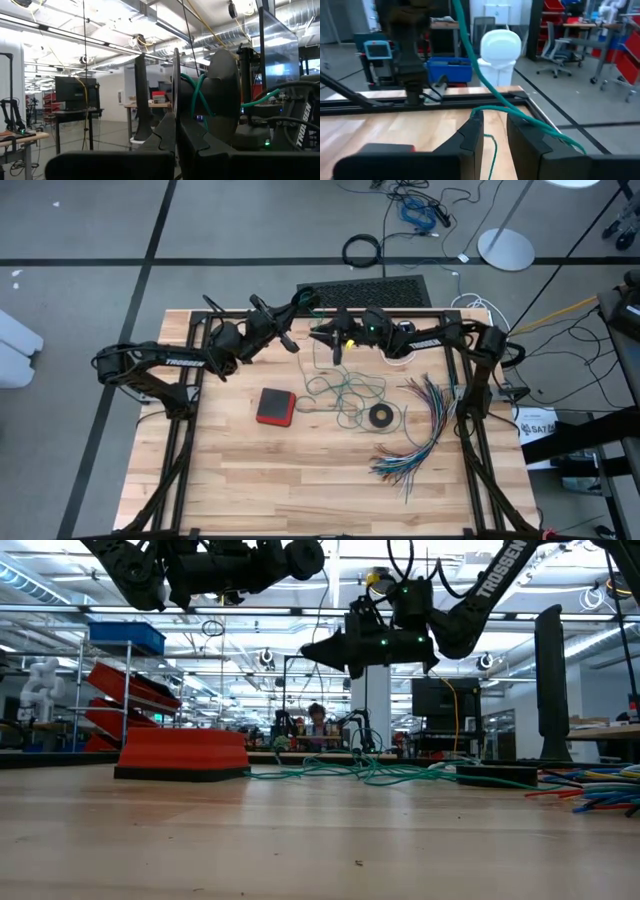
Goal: Coiling cords
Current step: Coil the green wire cable on the spool
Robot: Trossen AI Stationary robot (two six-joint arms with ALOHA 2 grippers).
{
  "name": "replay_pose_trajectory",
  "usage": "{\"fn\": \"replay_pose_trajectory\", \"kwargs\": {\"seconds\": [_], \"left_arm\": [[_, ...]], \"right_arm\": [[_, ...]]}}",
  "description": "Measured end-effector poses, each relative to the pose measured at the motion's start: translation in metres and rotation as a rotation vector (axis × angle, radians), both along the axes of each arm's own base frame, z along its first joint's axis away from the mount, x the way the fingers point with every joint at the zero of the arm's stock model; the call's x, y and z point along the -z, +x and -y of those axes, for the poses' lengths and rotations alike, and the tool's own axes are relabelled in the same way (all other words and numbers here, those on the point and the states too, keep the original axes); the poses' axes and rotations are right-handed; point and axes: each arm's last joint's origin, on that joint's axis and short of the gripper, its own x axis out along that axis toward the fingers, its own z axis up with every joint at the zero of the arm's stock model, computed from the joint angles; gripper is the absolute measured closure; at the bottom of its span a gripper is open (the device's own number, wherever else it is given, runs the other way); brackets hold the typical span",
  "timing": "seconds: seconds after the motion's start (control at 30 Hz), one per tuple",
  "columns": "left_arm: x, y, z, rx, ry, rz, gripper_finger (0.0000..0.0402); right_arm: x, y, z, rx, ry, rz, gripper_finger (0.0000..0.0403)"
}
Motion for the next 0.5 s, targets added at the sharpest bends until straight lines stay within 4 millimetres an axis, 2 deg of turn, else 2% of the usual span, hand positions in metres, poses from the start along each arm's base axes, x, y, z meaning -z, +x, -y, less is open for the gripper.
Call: {"fn": "replay_pose_trajectory", "kwargs": {"seconds": [0.5], "left_arm": [[0.0017, 0.0026, 0.0048, 0.025, -0.018, -0.011, 0.04]], "right_arm": [[-0.0041, 0.003, -0.0068, -0.021, 0.022, 0.042, 0.0332]]}}
